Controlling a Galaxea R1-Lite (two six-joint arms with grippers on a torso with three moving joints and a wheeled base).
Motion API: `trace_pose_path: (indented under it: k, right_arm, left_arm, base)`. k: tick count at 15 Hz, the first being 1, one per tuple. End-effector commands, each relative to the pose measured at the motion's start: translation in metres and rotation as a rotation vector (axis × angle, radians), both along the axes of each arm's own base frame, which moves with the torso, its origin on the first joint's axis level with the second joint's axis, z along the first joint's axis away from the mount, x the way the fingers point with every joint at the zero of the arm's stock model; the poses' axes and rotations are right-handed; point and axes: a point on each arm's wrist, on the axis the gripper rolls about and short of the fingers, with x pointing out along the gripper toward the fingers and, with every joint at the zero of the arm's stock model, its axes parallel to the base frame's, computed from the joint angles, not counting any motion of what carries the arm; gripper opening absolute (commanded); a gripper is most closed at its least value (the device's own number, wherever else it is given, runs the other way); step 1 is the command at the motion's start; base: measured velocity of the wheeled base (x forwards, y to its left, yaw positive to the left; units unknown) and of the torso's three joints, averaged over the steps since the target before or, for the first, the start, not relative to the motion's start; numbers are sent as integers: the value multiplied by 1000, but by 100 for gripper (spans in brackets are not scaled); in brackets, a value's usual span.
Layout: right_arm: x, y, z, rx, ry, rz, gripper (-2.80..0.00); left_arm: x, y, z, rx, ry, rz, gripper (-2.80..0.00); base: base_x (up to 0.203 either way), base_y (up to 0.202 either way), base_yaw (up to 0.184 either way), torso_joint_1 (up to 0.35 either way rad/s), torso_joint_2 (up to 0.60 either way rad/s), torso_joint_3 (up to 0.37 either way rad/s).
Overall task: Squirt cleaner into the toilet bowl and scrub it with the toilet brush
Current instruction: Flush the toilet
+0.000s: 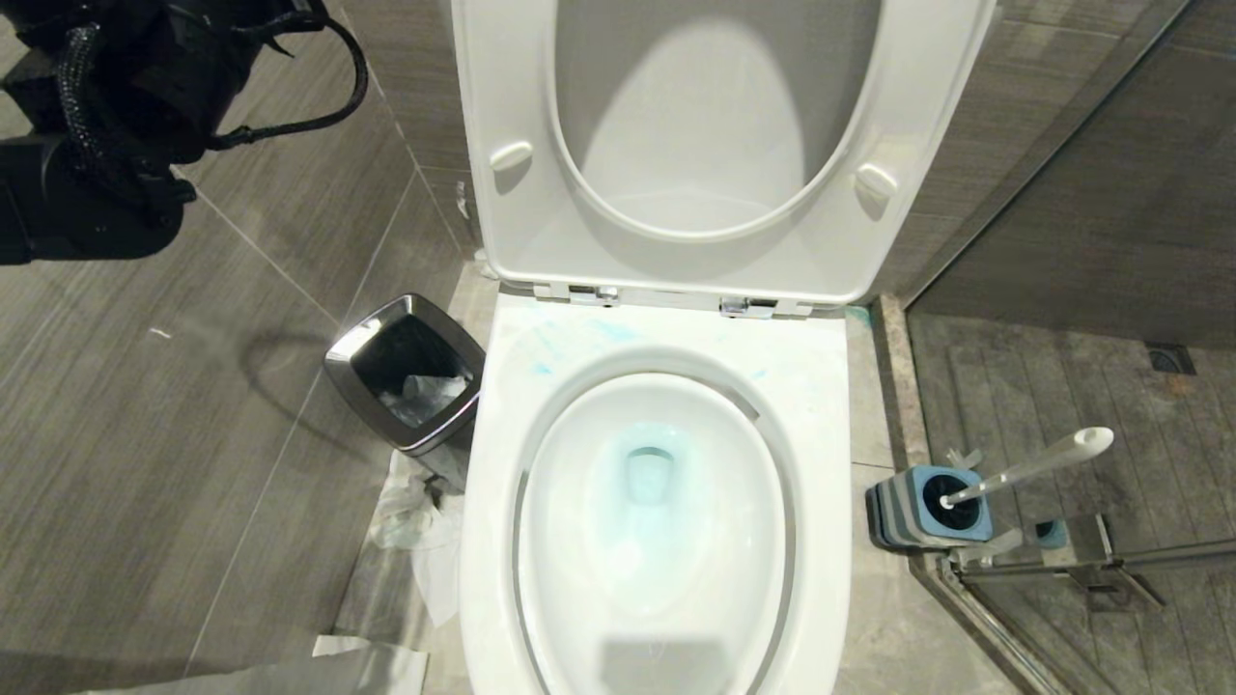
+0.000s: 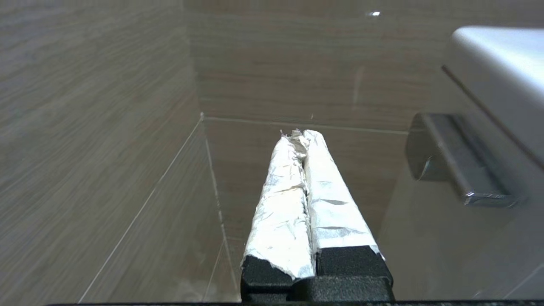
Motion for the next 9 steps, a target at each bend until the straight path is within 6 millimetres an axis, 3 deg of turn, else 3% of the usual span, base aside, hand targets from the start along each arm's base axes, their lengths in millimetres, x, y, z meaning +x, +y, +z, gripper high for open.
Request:
trace_pose_path:
  k: [1, 9]
  right_arm:
    - [1, 0, -3, 0, 12, 1, -280]
    - [1, 0, -3, 0, 12, 1, -280]
  left_arm:
    - [-4, -8, 3, -3, -12, -23, -280]
    - [-14, -43, 4, 0, -12, -122, -280]
  base:
    - [0, 0, 0, 0, 0, 0]
    - [0, 0, 0, 0, 0, 0]
